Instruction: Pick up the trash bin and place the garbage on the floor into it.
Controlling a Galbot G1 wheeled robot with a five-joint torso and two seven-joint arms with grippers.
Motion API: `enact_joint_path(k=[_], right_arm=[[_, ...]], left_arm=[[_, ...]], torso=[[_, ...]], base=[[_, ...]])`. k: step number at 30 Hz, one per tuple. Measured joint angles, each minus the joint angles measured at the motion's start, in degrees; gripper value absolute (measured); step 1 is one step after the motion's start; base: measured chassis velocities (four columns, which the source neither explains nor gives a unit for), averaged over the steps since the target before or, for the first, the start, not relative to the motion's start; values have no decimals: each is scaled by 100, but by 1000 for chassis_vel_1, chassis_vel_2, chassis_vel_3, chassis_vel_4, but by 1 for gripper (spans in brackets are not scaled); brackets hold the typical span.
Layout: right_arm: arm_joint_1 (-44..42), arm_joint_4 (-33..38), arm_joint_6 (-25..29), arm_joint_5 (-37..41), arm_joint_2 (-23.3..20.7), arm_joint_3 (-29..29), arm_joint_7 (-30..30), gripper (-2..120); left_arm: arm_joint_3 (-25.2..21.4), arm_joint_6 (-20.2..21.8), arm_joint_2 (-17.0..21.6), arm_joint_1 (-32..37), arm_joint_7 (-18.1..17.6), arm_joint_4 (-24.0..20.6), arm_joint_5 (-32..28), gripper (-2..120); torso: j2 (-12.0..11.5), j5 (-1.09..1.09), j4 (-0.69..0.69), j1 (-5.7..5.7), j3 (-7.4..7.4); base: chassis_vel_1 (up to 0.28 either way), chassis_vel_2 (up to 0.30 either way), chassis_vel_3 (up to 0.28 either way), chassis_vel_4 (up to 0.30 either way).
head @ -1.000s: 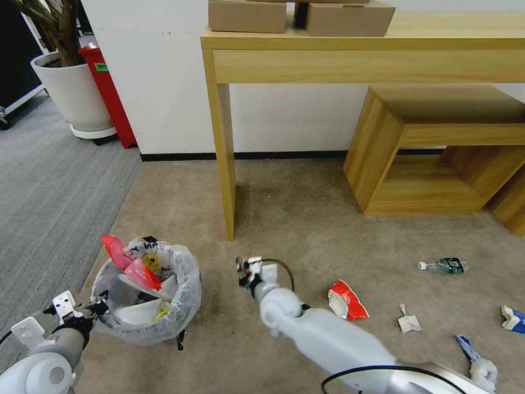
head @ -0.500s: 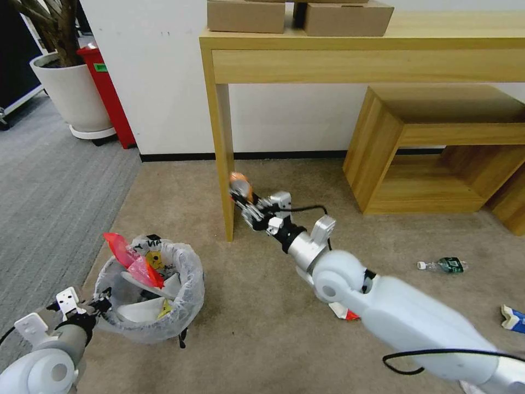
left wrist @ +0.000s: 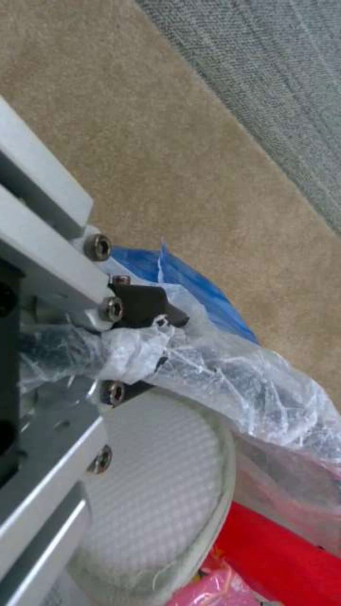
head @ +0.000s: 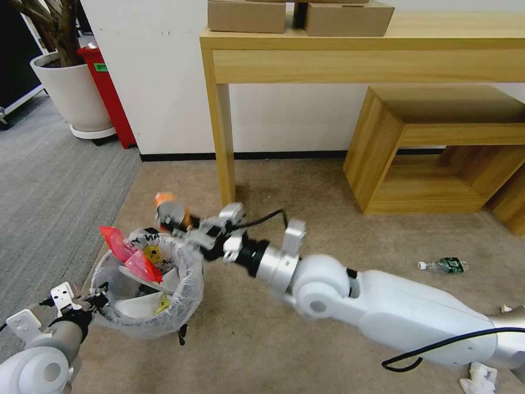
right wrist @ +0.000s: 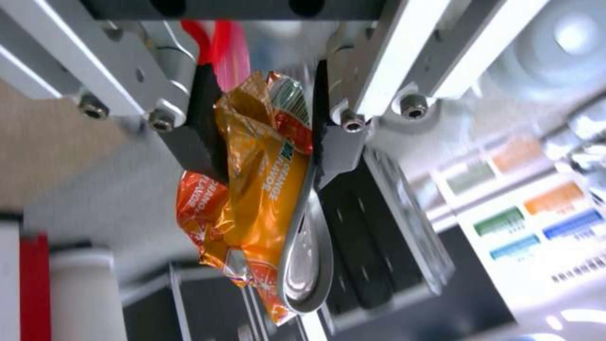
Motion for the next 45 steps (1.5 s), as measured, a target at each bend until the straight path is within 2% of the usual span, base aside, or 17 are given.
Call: enact_joint_path(k=[3,5,6,9,13,32,33,34,36,37,41,43,45], right_arm=[[85,-215,-195,71,209,-234,270,26],[206,-535,-327,91,551,-506,470,26],[206,-535,-327,91,551,-506,470,26],[303,-885,-359,90,1121,-779,598,26],[343,-1035,-387,41,1376,-915,689,26],[225,-1309,-547,-200,1460,-1008,1000,26],[211,-1310,-552,-200,1457,-995,994,34],[211,-1310,-552,-200,1457,-995,994,34],[198,-1308,-558,-216,1423,-977,989,44],[198,-1308,-558,-216,1423,-977,989,44],[164,-1279,-566,-245,1356,-926,987,65],[157,-1275,-566,-255,1348,-911,985,66],[137,-1256,-567,-281,1329,-879,981,78]], left_arm=[[-8,2,1,16,-2,-35,-16,1],[-9,2,-16,30,-2,-73,-18,1],[-9,2,-16,30,-2,-73,-18,1],[-10,2,-43,27,2,-84,-20,1],[-35,-1,-48,26,6,-86,-39,1],[-28,-23,-6,13,21,-16,-68,1],[-19,-23,-9,8,23,-7,-67,1],[-19,-23,-9,8,23,-7,-67,1],[-20,-24,-4,-4,24,-3,-67,1],[-20,-24,-4,-4,24,-3,-67,1],[-21,-24,-9,-5,24,12,-66,1],[-20,-24,-14,-6,24,17,-64,1],[-3,-26,-29,-8,24,34,-47,1]], torso=[[0,-1,0,0,0],[0,0,0,0,0],[0,0,0,0,0],[0,-1,1,0,0],[0,-1,1,0,0],[0,0,0,0,0],[0,0,0,0,0],[0,0,0,0,0],[0,0,0,0,0],[0,0,0,0,0],[0,0,0,0,0],[0,0,0,0,0],[0,0,0,0,0]], base=[[0,0,0,0],[0,0,0,0],[0,0,0,0],[0,0,0,0],[0,0,0,0],[0,0,0,0],[0,0,0,0],[0,0,0,0],[0,0,0,0],[0,0,0,0],[0,0,0,0],[0,0,0,0],[0,0,0,0]])
